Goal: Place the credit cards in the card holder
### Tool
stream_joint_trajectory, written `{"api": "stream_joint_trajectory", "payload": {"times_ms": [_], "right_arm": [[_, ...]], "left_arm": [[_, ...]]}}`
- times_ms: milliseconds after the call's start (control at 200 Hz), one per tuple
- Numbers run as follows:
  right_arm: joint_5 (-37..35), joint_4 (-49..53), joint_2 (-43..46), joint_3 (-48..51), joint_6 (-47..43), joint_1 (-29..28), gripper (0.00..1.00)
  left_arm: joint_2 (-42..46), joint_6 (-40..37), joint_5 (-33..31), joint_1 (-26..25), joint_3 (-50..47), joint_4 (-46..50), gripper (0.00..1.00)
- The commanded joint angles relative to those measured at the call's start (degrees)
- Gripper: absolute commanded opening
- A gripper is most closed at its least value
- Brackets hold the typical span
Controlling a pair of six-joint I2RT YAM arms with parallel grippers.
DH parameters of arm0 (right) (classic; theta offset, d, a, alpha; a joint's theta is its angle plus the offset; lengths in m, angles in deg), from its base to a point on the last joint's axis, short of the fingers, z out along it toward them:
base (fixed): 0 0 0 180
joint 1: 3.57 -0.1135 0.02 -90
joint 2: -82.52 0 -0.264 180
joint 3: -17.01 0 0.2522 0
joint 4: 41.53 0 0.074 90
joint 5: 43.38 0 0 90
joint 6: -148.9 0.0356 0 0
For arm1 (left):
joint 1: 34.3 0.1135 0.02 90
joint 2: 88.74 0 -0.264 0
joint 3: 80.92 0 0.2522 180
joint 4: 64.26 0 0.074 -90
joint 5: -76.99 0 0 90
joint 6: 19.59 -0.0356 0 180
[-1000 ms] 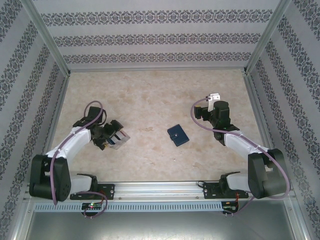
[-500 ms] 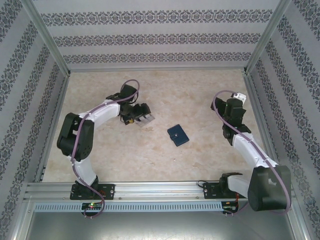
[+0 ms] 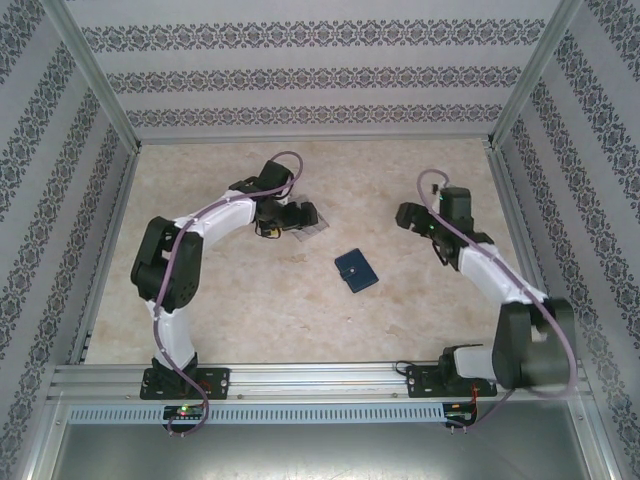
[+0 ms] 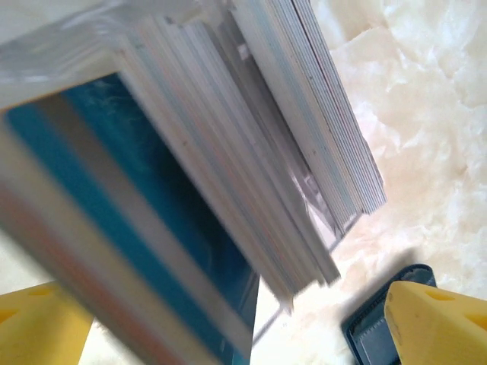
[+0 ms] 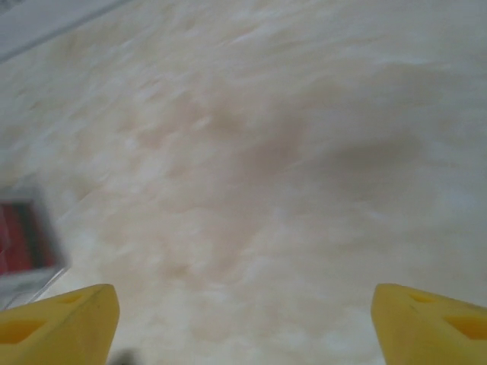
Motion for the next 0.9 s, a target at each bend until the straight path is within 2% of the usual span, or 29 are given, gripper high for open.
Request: {"api": "stream_joint_trajectory", "payload": {"times_ms": [0, 210, 295, 510, 699, 799, 894], "right_arm": [[13.6, 1.6, -7.2, -6.9, 0.3, -4.1, 0.82], [22.0, -1.8, -24.1, -19.9, 8.3, -10.1, 0.74], [26.9, -6.6, -30.0, -23.4, 13.8, -11.9, 0.72], [29.2, -10.1, -39.8, -30.7, 18.1, -16.1, 0.72], [31.2, -17.6, -41.8, -28.3, 19.8, -18.1, 0.71], [31.6, -24.7, -39.5, -22.7, 22.2, -18.0, 0.7], [29.4, -26.0, -35.4, -17.2, 22.4, -17.5, 0.7]], "left_arm": [[3.2, 4.8, -0.7, 2.9, -1.3, -3.1, 1.0], [5.2, 16.0, 5.9, 8.4, -11.4, -20.9, 1.0], [3.8, 16.8, 7.2, 8.7, -11.6, -25.4, 1.0], [-2.5, 18.3, 10.0, 8.6, -9.6, -32.7, 1.0], [-7.3, 16.1, 11.5, 8.3, -4.8, -30.9, 1.0], [-9.3, 15.9, 13.3, 6.8, -2.5, -31.0, 0.99], [-9.7, 17.4, 15.2, 4.7, -2.0, -32.7, 0.99]]}}
